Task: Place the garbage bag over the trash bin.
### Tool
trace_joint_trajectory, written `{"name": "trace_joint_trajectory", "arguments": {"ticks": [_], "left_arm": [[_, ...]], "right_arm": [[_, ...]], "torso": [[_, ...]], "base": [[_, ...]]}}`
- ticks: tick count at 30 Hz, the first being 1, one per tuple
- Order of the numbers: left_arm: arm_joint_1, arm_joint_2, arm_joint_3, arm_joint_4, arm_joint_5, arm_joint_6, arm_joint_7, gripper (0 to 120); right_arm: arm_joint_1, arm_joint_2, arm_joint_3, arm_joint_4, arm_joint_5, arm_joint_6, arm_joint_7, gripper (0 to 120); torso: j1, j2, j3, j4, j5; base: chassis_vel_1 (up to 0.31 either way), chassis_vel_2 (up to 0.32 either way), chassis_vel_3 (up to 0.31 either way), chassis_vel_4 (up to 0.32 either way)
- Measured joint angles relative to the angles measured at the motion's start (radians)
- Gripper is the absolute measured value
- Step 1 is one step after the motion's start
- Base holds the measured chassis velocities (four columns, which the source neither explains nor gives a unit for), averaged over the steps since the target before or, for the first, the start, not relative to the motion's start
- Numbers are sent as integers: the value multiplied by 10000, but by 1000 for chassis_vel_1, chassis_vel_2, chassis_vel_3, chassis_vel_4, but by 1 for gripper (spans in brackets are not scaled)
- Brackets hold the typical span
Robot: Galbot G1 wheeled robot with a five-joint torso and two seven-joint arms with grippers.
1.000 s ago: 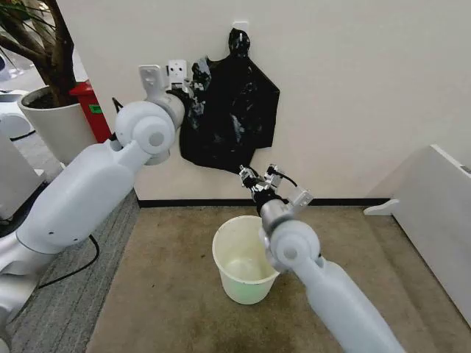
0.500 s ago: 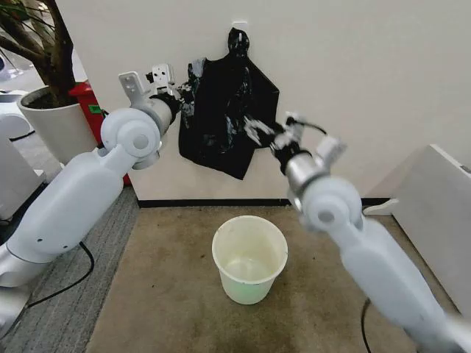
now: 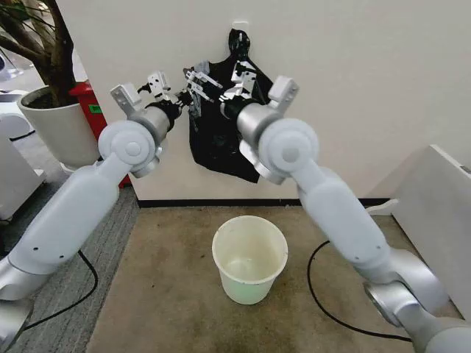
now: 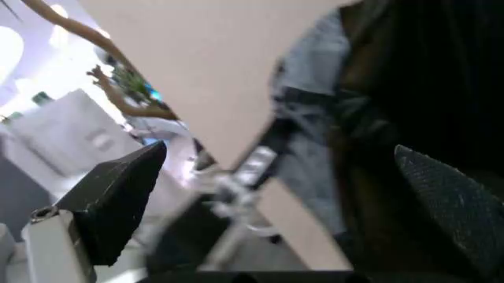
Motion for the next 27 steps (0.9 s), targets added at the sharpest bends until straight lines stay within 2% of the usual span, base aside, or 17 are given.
{"name": "trace_joint_trajectory", "arguments": {"ticks": [7,18,27], "left_arm": [[199,10,-67,-143,-52,-64,31,0],[80,11,-32,-280,-123,-37,16,0],[40,22,-15,-297,-166,-2,15,0]], "right_arm": [[95,33,-400,-969,-1980,-258,-617,100],[325,397,-452,-2193,-2698,-364,-929,100],[290,311,-314,-2261,-2650,-514,-858,99]], "torso": [[0,0,0,0,1],[0,0,0,2,3],[0,0,0,0,-1]], "base": [[0,0,0,0],[0,0,0,0],[0,0,0,0]]}}
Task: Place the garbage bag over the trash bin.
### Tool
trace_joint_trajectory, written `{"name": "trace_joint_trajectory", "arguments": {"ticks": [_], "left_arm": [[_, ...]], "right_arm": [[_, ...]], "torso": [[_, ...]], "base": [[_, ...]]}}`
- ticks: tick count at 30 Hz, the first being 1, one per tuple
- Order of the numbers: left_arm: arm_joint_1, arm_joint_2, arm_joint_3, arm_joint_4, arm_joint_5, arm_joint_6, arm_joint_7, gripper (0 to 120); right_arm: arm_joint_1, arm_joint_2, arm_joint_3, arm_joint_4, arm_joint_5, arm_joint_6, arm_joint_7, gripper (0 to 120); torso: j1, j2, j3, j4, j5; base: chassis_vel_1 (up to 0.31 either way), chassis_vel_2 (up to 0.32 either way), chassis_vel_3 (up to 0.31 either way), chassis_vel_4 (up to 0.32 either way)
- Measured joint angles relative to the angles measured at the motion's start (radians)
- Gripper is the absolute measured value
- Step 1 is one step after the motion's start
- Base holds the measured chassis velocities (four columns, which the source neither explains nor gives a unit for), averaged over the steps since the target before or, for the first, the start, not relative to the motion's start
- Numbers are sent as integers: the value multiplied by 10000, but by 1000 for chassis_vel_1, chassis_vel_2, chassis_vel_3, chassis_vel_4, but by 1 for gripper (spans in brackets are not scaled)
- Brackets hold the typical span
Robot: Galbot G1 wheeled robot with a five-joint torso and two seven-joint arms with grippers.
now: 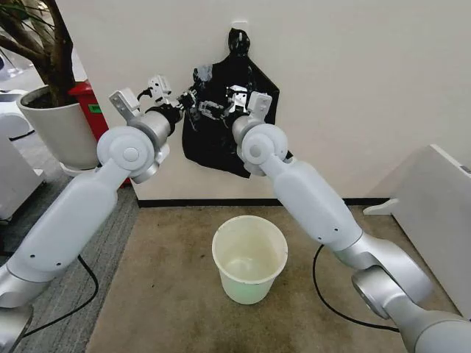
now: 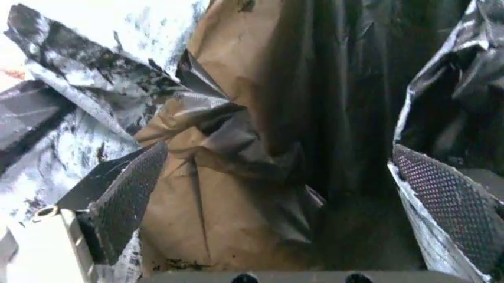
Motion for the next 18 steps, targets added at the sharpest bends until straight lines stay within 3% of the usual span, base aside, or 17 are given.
{"name": "trace_joint_trajectory", "arguments": {"ticks": [14,18], "left_arm": [[-74,39,8,19,-18,10,114,0],[-73,48,6,2,-24,10,139,0]], "right_arm": [[313,37,-188,-897,-1583,-696,-203,99],[355,-25,-211,-1057,-1867,-904,-179,93]], "torso": [[0,0,0,1,1],[0,0,0,1,1]], "base": [[0,0,0,0],[0,0,0,0]]}}
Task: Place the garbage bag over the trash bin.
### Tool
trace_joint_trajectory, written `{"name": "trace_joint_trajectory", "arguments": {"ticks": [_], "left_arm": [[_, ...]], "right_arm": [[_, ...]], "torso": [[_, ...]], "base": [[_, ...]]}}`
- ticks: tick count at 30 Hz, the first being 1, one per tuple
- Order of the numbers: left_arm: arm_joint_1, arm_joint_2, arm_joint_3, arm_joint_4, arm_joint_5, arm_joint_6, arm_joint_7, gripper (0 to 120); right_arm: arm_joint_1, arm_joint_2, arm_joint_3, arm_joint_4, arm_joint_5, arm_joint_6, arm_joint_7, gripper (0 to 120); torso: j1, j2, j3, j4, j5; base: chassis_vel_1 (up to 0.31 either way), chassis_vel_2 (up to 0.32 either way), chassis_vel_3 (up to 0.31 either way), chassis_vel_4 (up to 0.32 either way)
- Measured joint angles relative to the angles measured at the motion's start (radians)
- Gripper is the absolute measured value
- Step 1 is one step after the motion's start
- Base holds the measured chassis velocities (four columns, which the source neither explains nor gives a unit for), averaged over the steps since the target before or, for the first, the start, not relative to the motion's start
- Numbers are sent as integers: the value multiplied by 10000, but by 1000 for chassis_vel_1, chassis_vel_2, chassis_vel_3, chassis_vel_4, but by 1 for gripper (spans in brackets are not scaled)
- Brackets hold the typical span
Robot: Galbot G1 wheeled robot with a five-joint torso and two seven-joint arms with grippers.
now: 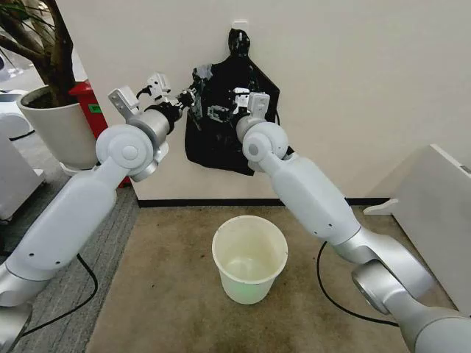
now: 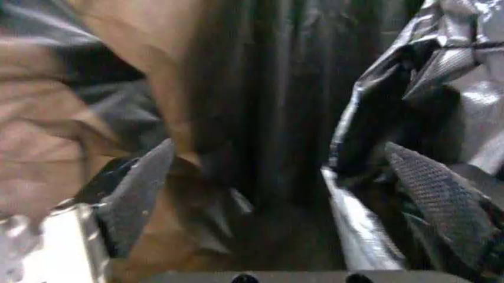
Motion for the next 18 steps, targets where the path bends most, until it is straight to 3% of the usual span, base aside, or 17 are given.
{"name": "trace_joint_trajectory", "arguments": {"ticks": [15,18], "left_arm": [[-29,14,-2,-147,-30,1,32,0],[14,34,-2,-234,-38,1,22,0]], "right_arm": [[175,54,-152,-738,-1305,-924,42,81],[188,40,-152,-822,-1576,-842,117,64]], "torso": [[0,0,0,0,0],[0,0,0,1,0]], "base": [[0,0,0,0],[0,0,0,0]]}}
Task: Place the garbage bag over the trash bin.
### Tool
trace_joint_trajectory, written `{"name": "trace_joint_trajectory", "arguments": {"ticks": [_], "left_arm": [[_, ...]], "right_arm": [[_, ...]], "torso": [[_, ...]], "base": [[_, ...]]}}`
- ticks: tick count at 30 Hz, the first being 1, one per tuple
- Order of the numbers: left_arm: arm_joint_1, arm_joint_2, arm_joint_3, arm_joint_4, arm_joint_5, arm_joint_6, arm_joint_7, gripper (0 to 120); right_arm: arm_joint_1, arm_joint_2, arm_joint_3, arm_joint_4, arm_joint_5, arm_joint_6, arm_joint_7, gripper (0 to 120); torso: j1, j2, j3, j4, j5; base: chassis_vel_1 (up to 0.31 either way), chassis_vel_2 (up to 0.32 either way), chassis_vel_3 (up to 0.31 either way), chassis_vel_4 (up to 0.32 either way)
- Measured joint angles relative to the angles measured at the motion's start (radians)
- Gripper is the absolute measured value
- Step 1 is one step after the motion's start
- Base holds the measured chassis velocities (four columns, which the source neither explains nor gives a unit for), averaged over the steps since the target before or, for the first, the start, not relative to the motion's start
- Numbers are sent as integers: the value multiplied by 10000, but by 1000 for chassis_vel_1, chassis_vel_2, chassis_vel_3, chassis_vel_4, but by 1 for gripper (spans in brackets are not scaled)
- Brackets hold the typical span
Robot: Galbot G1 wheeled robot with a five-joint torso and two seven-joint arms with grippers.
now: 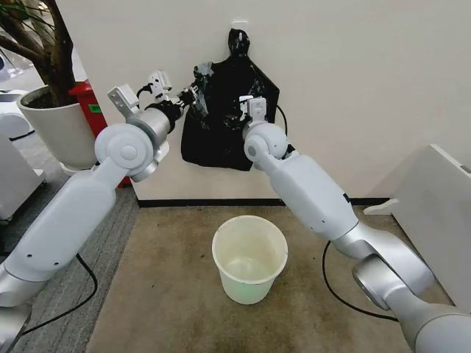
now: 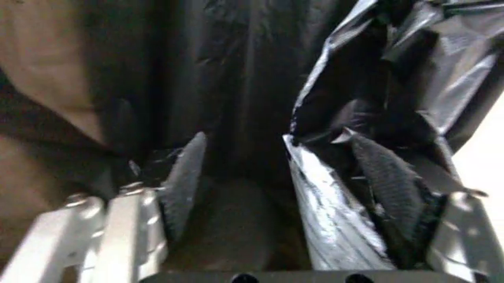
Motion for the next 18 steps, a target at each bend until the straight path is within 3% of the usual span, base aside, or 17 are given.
{"name": "trace_joint_trajectory", "arguments": {"ticks": [18], "left_arm": [[190,344,-387,-45,-127,-33,5,0]], "right_arm": [[-45,-71,394,-177,-300,761,458,1]], "torso": [[0,0,0,-1,0]], "base": [[0,0,0,0]]}}
